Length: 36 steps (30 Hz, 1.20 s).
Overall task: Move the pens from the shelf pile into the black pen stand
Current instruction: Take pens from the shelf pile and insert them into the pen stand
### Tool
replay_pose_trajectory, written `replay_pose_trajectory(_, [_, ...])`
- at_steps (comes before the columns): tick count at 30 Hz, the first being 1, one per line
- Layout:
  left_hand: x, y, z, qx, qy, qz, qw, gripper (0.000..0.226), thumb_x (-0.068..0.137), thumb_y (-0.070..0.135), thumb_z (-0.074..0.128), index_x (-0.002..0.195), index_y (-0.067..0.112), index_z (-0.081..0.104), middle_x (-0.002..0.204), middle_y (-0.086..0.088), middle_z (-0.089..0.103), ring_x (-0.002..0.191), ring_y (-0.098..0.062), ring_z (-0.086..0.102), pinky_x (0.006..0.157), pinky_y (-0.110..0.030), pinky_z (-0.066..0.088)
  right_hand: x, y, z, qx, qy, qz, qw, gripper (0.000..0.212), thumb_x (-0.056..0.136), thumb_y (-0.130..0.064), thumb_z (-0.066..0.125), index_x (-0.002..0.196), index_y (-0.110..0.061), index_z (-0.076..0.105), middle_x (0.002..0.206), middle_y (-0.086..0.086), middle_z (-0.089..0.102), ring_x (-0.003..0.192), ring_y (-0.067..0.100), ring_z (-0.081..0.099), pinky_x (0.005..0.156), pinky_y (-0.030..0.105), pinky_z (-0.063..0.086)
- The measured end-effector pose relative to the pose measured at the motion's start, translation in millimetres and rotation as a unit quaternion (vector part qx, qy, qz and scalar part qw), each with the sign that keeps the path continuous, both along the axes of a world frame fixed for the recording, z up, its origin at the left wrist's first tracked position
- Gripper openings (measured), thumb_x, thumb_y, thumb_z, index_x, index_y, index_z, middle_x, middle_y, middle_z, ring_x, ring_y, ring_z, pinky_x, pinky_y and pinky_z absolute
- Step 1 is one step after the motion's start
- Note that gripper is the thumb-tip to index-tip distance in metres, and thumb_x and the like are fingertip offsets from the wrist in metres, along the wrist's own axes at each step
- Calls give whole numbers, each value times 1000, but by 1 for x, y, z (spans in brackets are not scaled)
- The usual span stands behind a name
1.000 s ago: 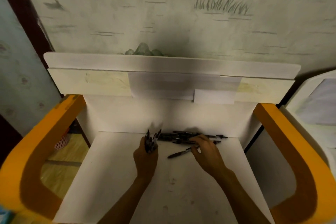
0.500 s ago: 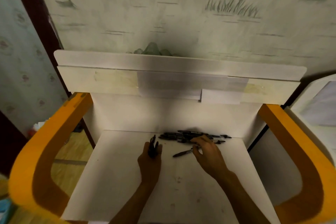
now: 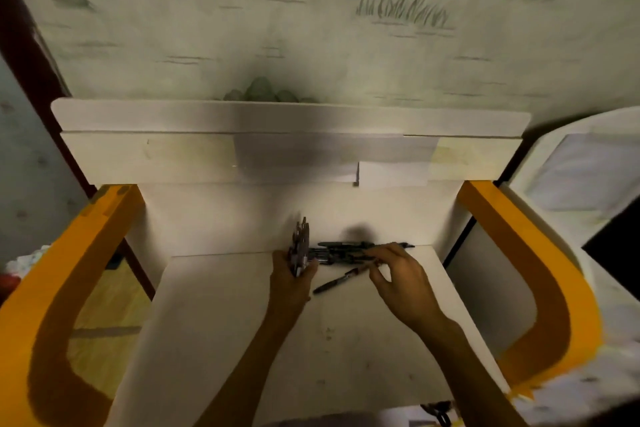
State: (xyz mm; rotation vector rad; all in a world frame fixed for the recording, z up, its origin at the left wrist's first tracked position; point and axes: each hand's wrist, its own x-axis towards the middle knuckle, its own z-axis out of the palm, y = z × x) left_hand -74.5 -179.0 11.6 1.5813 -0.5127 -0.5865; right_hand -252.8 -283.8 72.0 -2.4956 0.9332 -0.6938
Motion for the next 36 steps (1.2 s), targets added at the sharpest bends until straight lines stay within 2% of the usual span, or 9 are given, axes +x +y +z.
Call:
replay_pose_trajectory(4, [-26,-13,33,-61,17,-72,995,14,94,21,68,104,19,59,73,-17,58,45,-16,47,41,-26,39,-31,1,27,-21,0,-28,999,25,94,-20,59,118,-24,66,116,-9,60,100,9,59,81,18,43])
replay_pose_trajectory(6, [-43,-19,50,-84,56,-90,991,8,94,21,67,96,14,63,66,-12,58,41,-14,44,40,-24,36,-50,0,39,-31,-6,-38,999,24,95,-22,58,118,-26,65,117,-9,60,100,9,59,82,22,47])
replay_pose_trajectory(14, [-142,-43,99,-127,69,-197,970,13,94,23,66,101,13,68,87,-6,73,47,-14,51,41,-24,37,-149,-5,71,-99,3,-108,989,26,94,-22,58,119,-24,65,123,-5,62,110,12,58,90,20,42])
replay_pose_trajectory(19, [-227,-56,118,-128,66,-239,960,19,95,23,64,110,11,66,85,-2,72,47,-14,48,43,-25,37,-231,-12,77,-109,3,-119,987,28,93,-22,59,121,-26,63,122,-6,61,101,14,61,80,22,47])
replay_pose_trajectory(24, [-315,-75,124,-135,47,-252,957,19,94,26,66,104,10,69,85,-26,65,49,-20,48,43,-26,35,-323,-24,75,-113,29,-146,982,27,97,-31,54,122,-27,62,123,-5,60,103,15,62,81,27,51])
replay_pose_trajectory(27, [-369,-91,125,-134,35,-259,956,25,95,24,65,103,1,67,67,-15,63,43,-18,44,43,-24,31,-382,-37,74,-113,33,-170,978,26,95,-27,57,120,-26,64,124,-4,60,104,16,63,82,30,53])
replay_pose_trajectory(29, [-403,-102,125,-122,27,-261,957,23,95,25,65,105,5,68,74,-7,69,43,-16,45,42,-23,33,-420,-46,72,-107,30,-180,977,25,95,-27,58,119,-27,64,123,-4,60,103,17,63,83,32,55])
replay_pose_trajectory(33, [-462,-125,119,-93,7,-275,957,25,84,45,70,95,23,72,89,-20,70,49,-19,50,44,-25,38,-486,-69,71,-102,31,-198,974,25,95,-27,58,118,-26,65,121,-4,60,97,16,64,80,30,52])
replay_pose_trajectory(36, [-497,-143,112,-68,12,-269,961,20,87,40,70,97,22,72,89,-17,71,56,-21,54,45,-22,42,-523,-85,69,-90,24,-210,973,24,95,-28,57,117,-27,64,117,-7,59,88,14,64,76,33,51])
